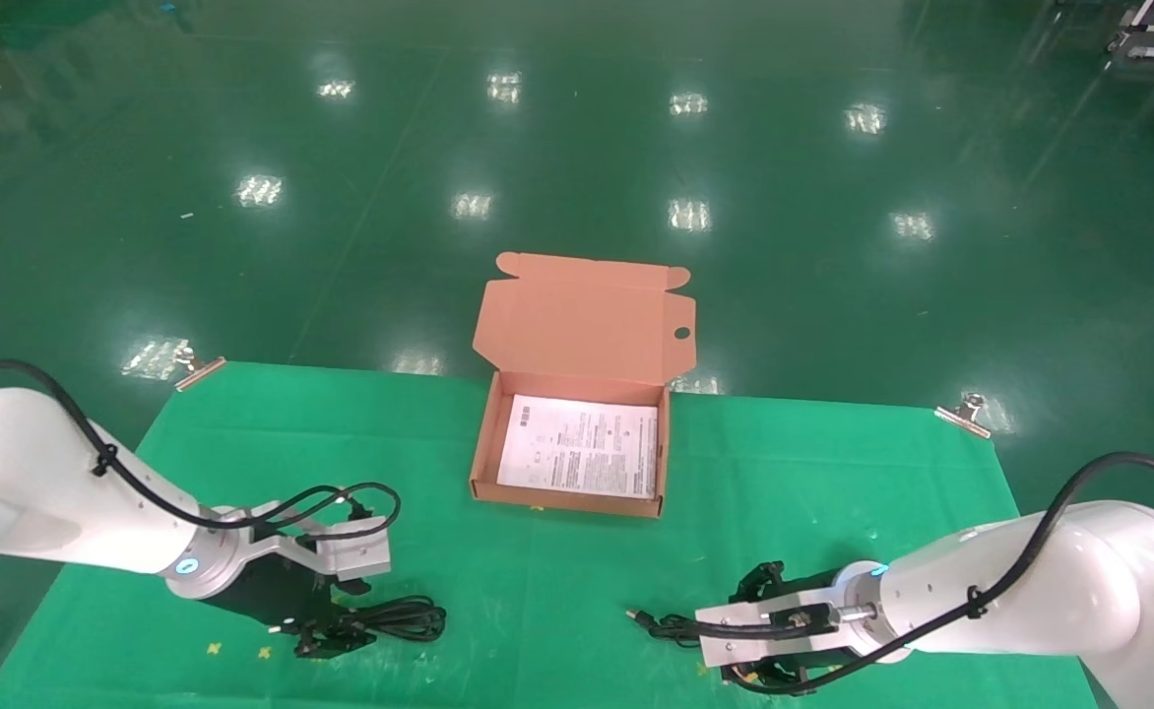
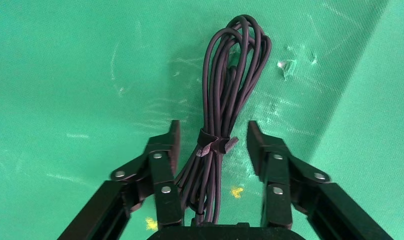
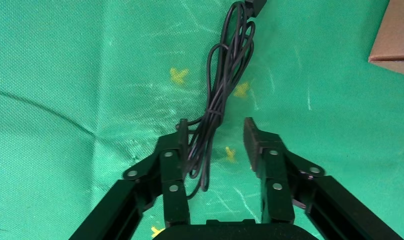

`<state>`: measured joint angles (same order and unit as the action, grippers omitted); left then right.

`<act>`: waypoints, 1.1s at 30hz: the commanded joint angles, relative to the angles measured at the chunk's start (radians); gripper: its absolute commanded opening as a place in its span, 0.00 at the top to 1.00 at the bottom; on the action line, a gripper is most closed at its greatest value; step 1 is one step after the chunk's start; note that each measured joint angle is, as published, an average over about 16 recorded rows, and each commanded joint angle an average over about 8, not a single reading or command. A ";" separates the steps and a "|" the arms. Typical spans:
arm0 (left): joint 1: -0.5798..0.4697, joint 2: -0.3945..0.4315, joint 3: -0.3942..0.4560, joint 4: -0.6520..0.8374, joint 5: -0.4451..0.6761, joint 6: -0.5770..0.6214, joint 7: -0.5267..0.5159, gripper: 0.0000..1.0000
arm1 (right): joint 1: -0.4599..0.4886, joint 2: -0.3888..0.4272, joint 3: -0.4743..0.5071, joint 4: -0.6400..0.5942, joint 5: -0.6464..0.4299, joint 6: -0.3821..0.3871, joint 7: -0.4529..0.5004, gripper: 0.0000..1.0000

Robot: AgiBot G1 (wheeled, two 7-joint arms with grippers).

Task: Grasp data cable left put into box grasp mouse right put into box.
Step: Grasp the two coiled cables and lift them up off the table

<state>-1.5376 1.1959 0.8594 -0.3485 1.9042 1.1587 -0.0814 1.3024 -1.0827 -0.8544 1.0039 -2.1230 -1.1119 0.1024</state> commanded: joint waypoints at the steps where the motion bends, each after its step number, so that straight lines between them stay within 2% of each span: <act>1: 0.000 0.000 0.000 -0.001 0.000 0.000 0.000 1.00 | 0.000 0.000 0.000 0.001 0.000 0.000 0.000 1.00; 24: 0.000 -0.001 0.001 -0.005 0.000 0.002 -0.001 1.00 | 0.002 0.004 0.000 0.005 0.000 -0.003 0.001 1.00; 33: -0.035 -0.025 -0.009 -0.058 -0.008 0.015 0.012 1.00 | 0.040 0.074 0.045 0.098 0.016 -0.017 0.064 1.00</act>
<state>-1.5744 1.1673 0.8497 -0.4191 1.8971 1.1706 -0.0740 1.3447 -1.0108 -0.8080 1.1032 -2.1108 -1.1240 0.1682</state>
